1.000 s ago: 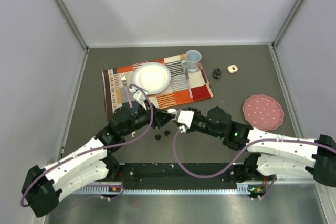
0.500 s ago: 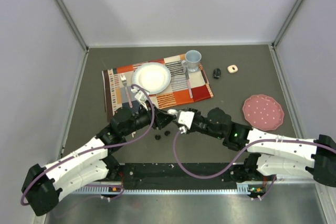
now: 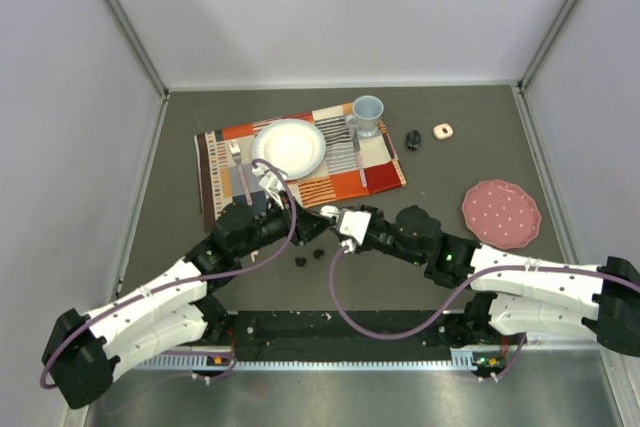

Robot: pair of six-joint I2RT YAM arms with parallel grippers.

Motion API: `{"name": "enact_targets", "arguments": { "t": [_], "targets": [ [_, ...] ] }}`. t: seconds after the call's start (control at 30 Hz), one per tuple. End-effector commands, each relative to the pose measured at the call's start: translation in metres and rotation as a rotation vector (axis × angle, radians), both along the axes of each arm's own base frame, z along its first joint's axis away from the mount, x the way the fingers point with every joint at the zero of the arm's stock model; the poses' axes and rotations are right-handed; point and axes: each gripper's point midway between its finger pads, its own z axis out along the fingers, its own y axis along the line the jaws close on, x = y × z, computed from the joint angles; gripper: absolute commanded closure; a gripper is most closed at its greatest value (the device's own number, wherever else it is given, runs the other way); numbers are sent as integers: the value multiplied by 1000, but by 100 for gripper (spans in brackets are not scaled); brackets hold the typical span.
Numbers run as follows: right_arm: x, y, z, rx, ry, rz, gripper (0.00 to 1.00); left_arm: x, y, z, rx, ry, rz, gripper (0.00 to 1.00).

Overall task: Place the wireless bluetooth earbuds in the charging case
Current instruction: Pass from the right arm to the left

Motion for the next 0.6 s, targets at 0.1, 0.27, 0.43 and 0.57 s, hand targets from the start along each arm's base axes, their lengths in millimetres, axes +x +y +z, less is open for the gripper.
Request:
{"name": "enact_targets", "arguments": {
  "t": [0.1,0.27,0.43,0.57],
  "targets": [
    [-7,5,17,71,-25,29,95,-1,-8,22,-15,-68,-47,95],
    [-8,0,28,103,-39,24,15,-1,-6,17,20,-99,-52,100],
    [-8,-8,41,145,-21,-4,1,7,10,16,72,-184,27,100],
    [-14,-20,58,227,22,-26,1,9,36,34,71,-325,133,100]
  ]
}}
